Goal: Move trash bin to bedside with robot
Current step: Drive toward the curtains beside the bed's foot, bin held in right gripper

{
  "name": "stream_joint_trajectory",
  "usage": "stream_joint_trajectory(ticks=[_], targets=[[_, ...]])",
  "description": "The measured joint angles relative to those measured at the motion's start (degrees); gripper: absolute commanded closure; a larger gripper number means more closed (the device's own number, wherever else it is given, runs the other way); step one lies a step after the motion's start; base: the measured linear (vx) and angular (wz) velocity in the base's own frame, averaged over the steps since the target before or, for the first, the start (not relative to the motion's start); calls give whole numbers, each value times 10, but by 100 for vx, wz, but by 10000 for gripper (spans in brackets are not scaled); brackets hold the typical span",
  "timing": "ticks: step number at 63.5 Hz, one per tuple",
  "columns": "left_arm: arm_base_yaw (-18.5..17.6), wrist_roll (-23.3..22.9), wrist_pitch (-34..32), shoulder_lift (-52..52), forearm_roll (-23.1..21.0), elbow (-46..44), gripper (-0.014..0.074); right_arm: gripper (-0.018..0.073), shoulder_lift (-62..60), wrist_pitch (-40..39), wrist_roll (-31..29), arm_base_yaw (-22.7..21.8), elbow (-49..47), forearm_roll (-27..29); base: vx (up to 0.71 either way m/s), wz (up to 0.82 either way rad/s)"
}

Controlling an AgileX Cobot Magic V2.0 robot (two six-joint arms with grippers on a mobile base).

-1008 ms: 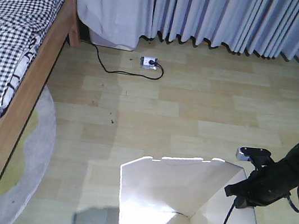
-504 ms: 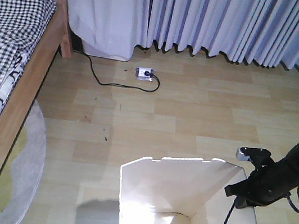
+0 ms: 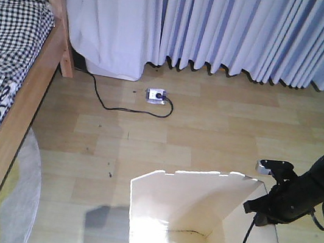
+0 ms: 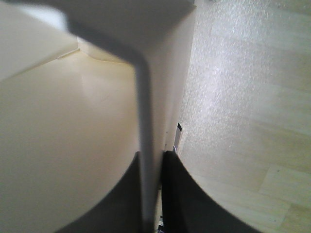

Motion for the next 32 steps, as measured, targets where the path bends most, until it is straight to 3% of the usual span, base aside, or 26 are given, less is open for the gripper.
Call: stream_joint_trajectory(ticks=[32], targets=[[0, 0, 0, 0, 0, 0, 603, 566, 0, 0, 0, 0, 0, 0, 26, 2]])
